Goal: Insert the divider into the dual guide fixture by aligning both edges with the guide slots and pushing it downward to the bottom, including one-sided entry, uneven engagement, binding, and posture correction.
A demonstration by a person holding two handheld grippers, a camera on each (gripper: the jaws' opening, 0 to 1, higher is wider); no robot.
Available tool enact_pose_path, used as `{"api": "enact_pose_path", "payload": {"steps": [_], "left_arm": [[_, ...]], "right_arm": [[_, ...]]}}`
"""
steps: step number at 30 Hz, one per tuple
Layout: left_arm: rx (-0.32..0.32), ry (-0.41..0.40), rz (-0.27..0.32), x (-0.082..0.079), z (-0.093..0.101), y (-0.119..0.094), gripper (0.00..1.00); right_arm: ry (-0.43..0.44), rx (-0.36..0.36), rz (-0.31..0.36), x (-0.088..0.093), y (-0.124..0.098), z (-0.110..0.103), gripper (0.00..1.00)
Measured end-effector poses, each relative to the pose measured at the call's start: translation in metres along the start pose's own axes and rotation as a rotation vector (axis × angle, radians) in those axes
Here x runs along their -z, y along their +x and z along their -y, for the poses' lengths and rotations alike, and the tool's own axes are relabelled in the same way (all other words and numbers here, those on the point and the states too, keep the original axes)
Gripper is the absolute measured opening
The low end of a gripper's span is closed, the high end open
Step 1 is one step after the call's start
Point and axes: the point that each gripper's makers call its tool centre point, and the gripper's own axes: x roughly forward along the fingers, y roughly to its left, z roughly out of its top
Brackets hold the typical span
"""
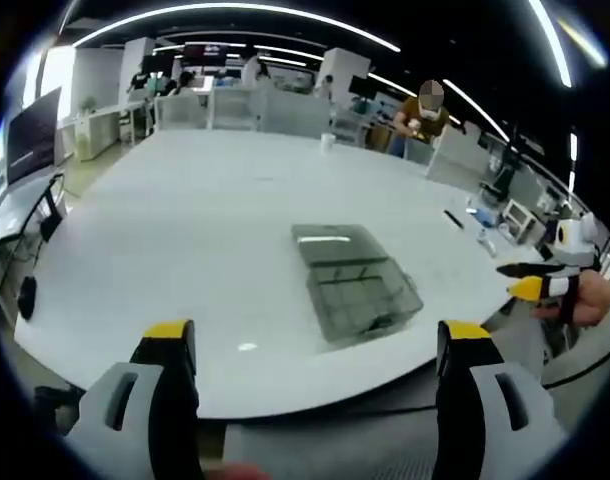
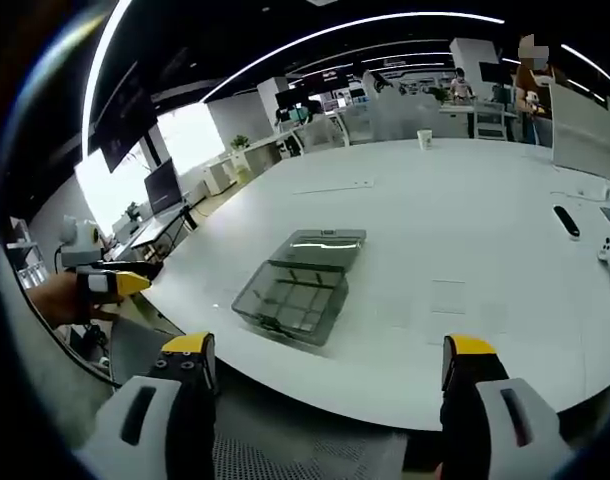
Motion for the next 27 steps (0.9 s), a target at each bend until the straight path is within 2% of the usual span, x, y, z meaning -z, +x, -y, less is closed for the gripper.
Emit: {"api": "enact_pose_path", "payload": {"steps": [27], "left_arm": [[0.022, -0.005, 0.0, -0.0011, 0.0019, -0.0016, 0.98]], "right_arm": [[-0.018, 0.014, -0.013, 0.0032, 0.0003, 0.0013, 0.91]]}}
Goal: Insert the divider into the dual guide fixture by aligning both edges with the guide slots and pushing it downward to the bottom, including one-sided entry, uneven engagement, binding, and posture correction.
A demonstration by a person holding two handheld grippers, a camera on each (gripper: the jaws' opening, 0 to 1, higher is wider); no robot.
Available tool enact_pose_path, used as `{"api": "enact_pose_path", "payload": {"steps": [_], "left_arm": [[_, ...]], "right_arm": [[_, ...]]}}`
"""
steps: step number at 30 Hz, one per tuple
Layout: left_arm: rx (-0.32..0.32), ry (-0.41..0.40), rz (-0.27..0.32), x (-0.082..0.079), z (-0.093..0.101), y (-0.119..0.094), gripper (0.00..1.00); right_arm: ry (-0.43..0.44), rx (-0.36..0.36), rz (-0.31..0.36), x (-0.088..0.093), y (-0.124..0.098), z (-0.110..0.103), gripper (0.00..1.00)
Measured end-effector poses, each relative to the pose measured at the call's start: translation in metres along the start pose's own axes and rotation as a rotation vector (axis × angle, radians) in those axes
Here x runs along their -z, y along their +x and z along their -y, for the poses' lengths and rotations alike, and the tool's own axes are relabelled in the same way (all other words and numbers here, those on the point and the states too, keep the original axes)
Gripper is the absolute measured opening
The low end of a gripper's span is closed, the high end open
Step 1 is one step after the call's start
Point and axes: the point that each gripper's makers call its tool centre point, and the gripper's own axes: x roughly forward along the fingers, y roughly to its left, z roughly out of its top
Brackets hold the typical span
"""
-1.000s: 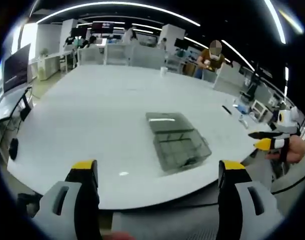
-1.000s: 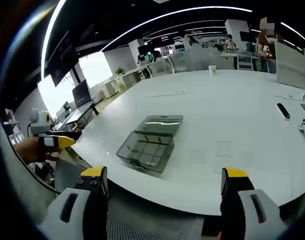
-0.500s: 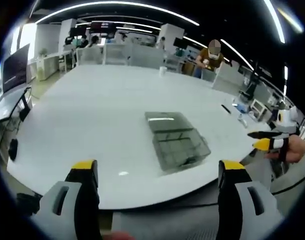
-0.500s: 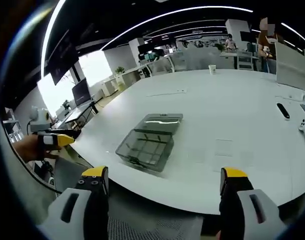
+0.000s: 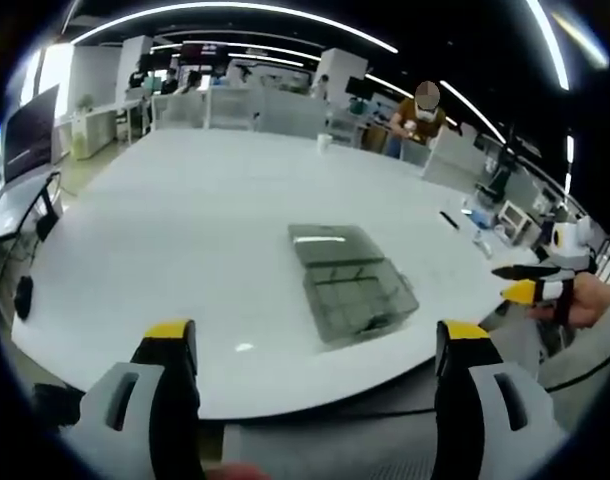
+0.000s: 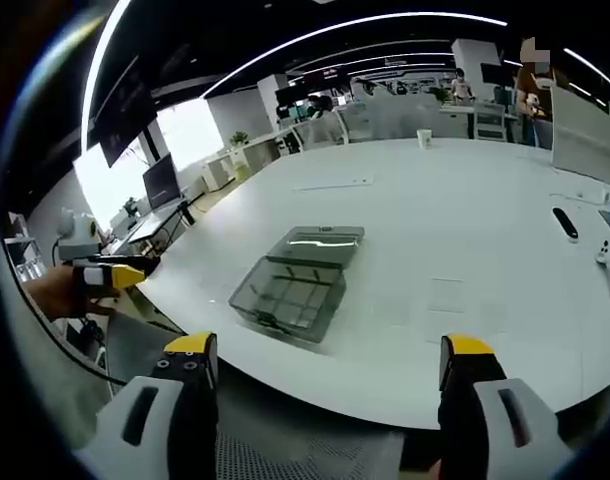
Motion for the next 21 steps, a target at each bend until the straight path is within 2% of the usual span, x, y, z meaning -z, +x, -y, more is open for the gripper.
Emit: {"api": "enact_pose_path", "payload": {"steps": [21], "left_arm": [[0.021, -0.002, 0.001, 0.0003, 0.0018, -0.0005, 0.96]], "right_arm": [[0.001, 0.016, 0.001, 0.0028, -0.0001, 0.0023, 0.9]]}}
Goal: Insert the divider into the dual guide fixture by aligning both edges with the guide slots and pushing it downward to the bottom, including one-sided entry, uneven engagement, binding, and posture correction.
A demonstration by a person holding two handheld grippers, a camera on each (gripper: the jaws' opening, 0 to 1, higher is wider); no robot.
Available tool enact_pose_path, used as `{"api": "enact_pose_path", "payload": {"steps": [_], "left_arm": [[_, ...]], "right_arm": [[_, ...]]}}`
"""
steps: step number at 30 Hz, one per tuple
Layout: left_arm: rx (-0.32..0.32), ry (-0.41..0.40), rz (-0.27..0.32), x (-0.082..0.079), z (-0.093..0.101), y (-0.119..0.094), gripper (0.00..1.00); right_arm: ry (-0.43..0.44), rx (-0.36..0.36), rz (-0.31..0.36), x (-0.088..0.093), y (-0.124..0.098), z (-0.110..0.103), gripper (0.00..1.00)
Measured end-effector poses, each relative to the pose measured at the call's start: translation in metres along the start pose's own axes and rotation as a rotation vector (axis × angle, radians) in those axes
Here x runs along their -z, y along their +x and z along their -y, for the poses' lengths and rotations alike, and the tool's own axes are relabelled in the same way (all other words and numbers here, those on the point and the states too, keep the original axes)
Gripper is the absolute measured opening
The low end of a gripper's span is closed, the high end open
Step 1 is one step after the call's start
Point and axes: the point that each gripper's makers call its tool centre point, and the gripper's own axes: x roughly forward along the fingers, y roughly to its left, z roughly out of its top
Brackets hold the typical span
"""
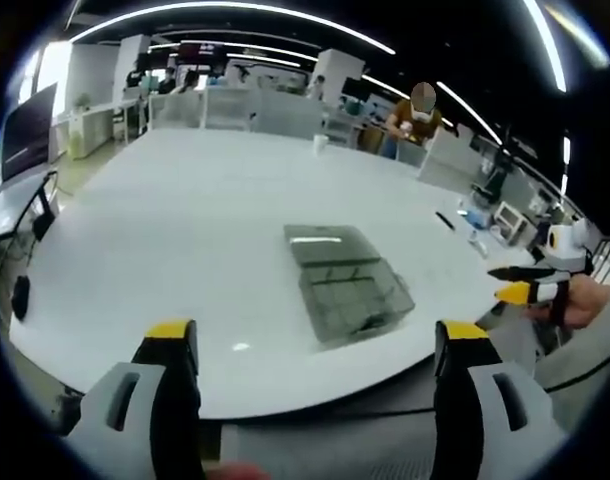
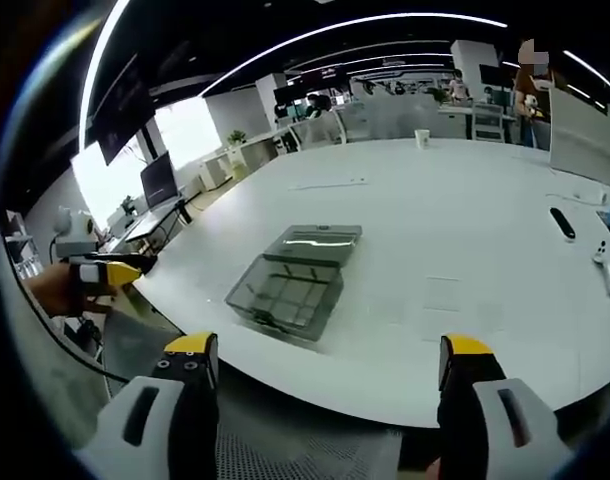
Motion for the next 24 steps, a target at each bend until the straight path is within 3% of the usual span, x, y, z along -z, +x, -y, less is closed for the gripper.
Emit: {"api": "enact_pose_path", "payload": {"steps": [24], "left_arm": [[-0.004, -0.006, -0.013, 0.0023, -0.0009, 0.0006, 0.94]], "right_arm": [[0.015, 0.002, 0.012, -0.001, -0.0004, 0.0015, 0.88]]}}
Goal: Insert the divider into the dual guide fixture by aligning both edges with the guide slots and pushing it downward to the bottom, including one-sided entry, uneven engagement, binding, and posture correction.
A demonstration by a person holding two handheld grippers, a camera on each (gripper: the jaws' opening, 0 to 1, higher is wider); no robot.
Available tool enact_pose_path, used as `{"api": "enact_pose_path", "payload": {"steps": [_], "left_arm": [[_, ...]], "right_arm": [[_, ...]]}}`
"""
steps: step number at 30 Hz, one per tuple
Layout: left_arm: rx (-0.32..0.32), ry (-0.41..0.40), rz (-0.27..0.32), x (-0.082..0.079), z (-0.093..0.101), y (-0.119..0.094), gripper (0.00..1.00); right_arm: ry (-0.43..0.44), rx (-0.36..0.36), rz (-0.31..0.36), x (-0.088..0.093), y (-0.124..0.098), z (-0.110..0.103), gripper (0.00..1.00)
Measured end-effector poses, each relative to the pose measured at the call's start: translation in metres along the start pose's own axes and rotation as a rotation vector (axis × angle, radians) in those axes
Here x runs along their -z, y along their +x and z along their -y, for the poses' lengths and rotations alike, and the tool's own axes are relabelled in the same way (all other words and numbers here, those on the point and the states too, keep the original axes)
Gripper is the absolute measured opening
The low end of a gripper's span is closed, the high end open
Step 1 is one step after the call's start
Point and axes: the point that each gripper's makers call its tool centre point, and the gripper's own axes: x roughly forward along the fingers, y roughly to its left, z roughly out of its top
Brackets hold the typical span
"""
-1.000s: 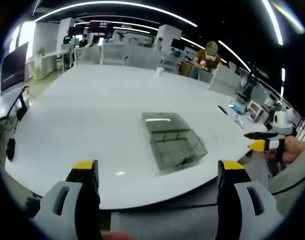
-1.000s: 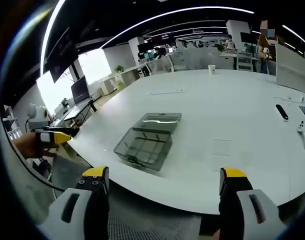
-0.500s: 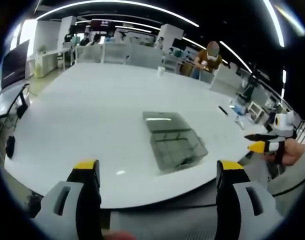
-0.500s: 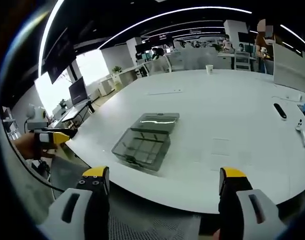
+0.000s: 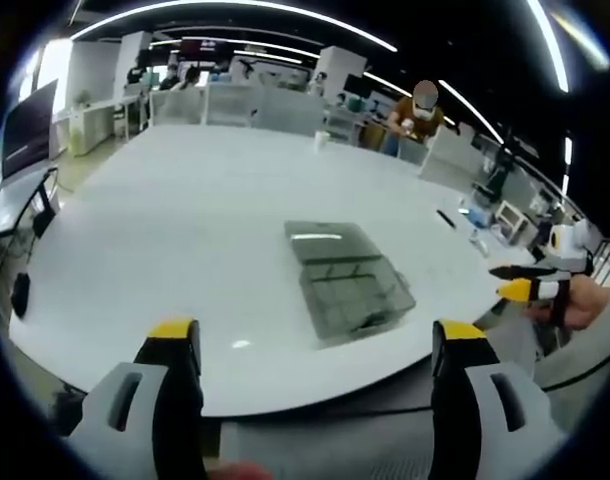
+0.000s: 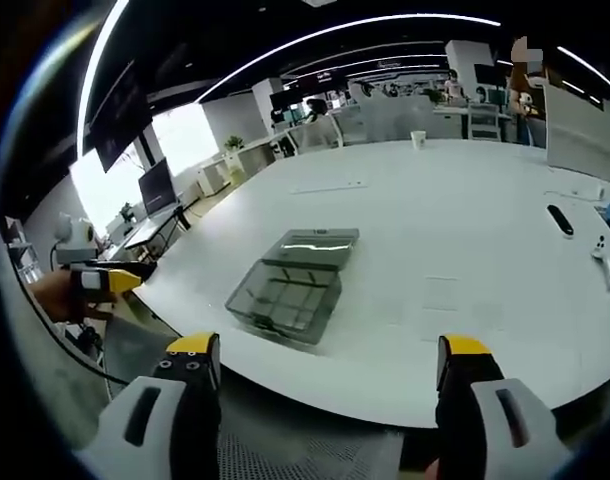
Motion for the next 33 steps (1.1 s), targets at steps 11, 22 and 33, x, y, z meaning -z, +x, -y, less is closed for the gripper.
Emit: {"api": "enact_pose_path", "payload": {"steps": [11, 22, 33], "left_arm": [[0.013, -0.002, -0.004, -0.0002, 0.0018, -0.0001, 0.94], [0.028, -0.001, -0.005, -0.0013, 0.0035, 0.0003, 0.94], [0.03, 0.004, -0.005, -0.0018, 0.0042, 0.0011, 0.94]], "right_arm": [[-0.002, 0.001, 0.001, -0.0004, -0.0003, 0.0004, 0.87], [0.0, 0.01, -0.003, 0.0001, 0.0001, 0.0002, 0.86], [0.006, 0.014, 0.002, -0.0012, -0.0002, 0.0015, 0.86]]}}
